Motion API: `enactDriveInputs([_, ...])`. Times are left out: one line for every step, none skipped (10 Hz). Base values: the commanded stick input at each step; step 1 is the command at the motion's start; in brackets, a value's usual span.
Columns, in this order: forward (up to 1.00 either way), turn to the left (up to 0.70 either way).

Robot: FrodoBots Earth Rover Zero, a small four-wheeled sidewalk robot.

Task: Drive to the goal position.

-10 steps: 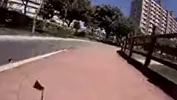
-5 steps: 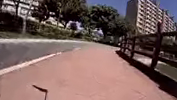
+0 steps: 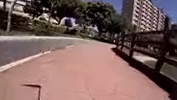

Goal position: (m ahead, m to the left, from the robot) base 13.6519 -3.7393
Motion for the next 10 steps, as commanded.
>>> enactDriveInputs([1.0,0.0])
enactDriveInputs([1.0,0.0])
enactDriveInputs([1.0,0.0])
enactDriveInputs([1.0,0.0])
enactDriveInputs([1.0,0.0])
enactDriveInputs([1.0,0.0])
enactDriveInputs([1.0,0.0])
enactDriveInputs([1.0,0.0])
enactDriveInputs([1.0,0.0])
enactDriveInputs([1.0,0.0])
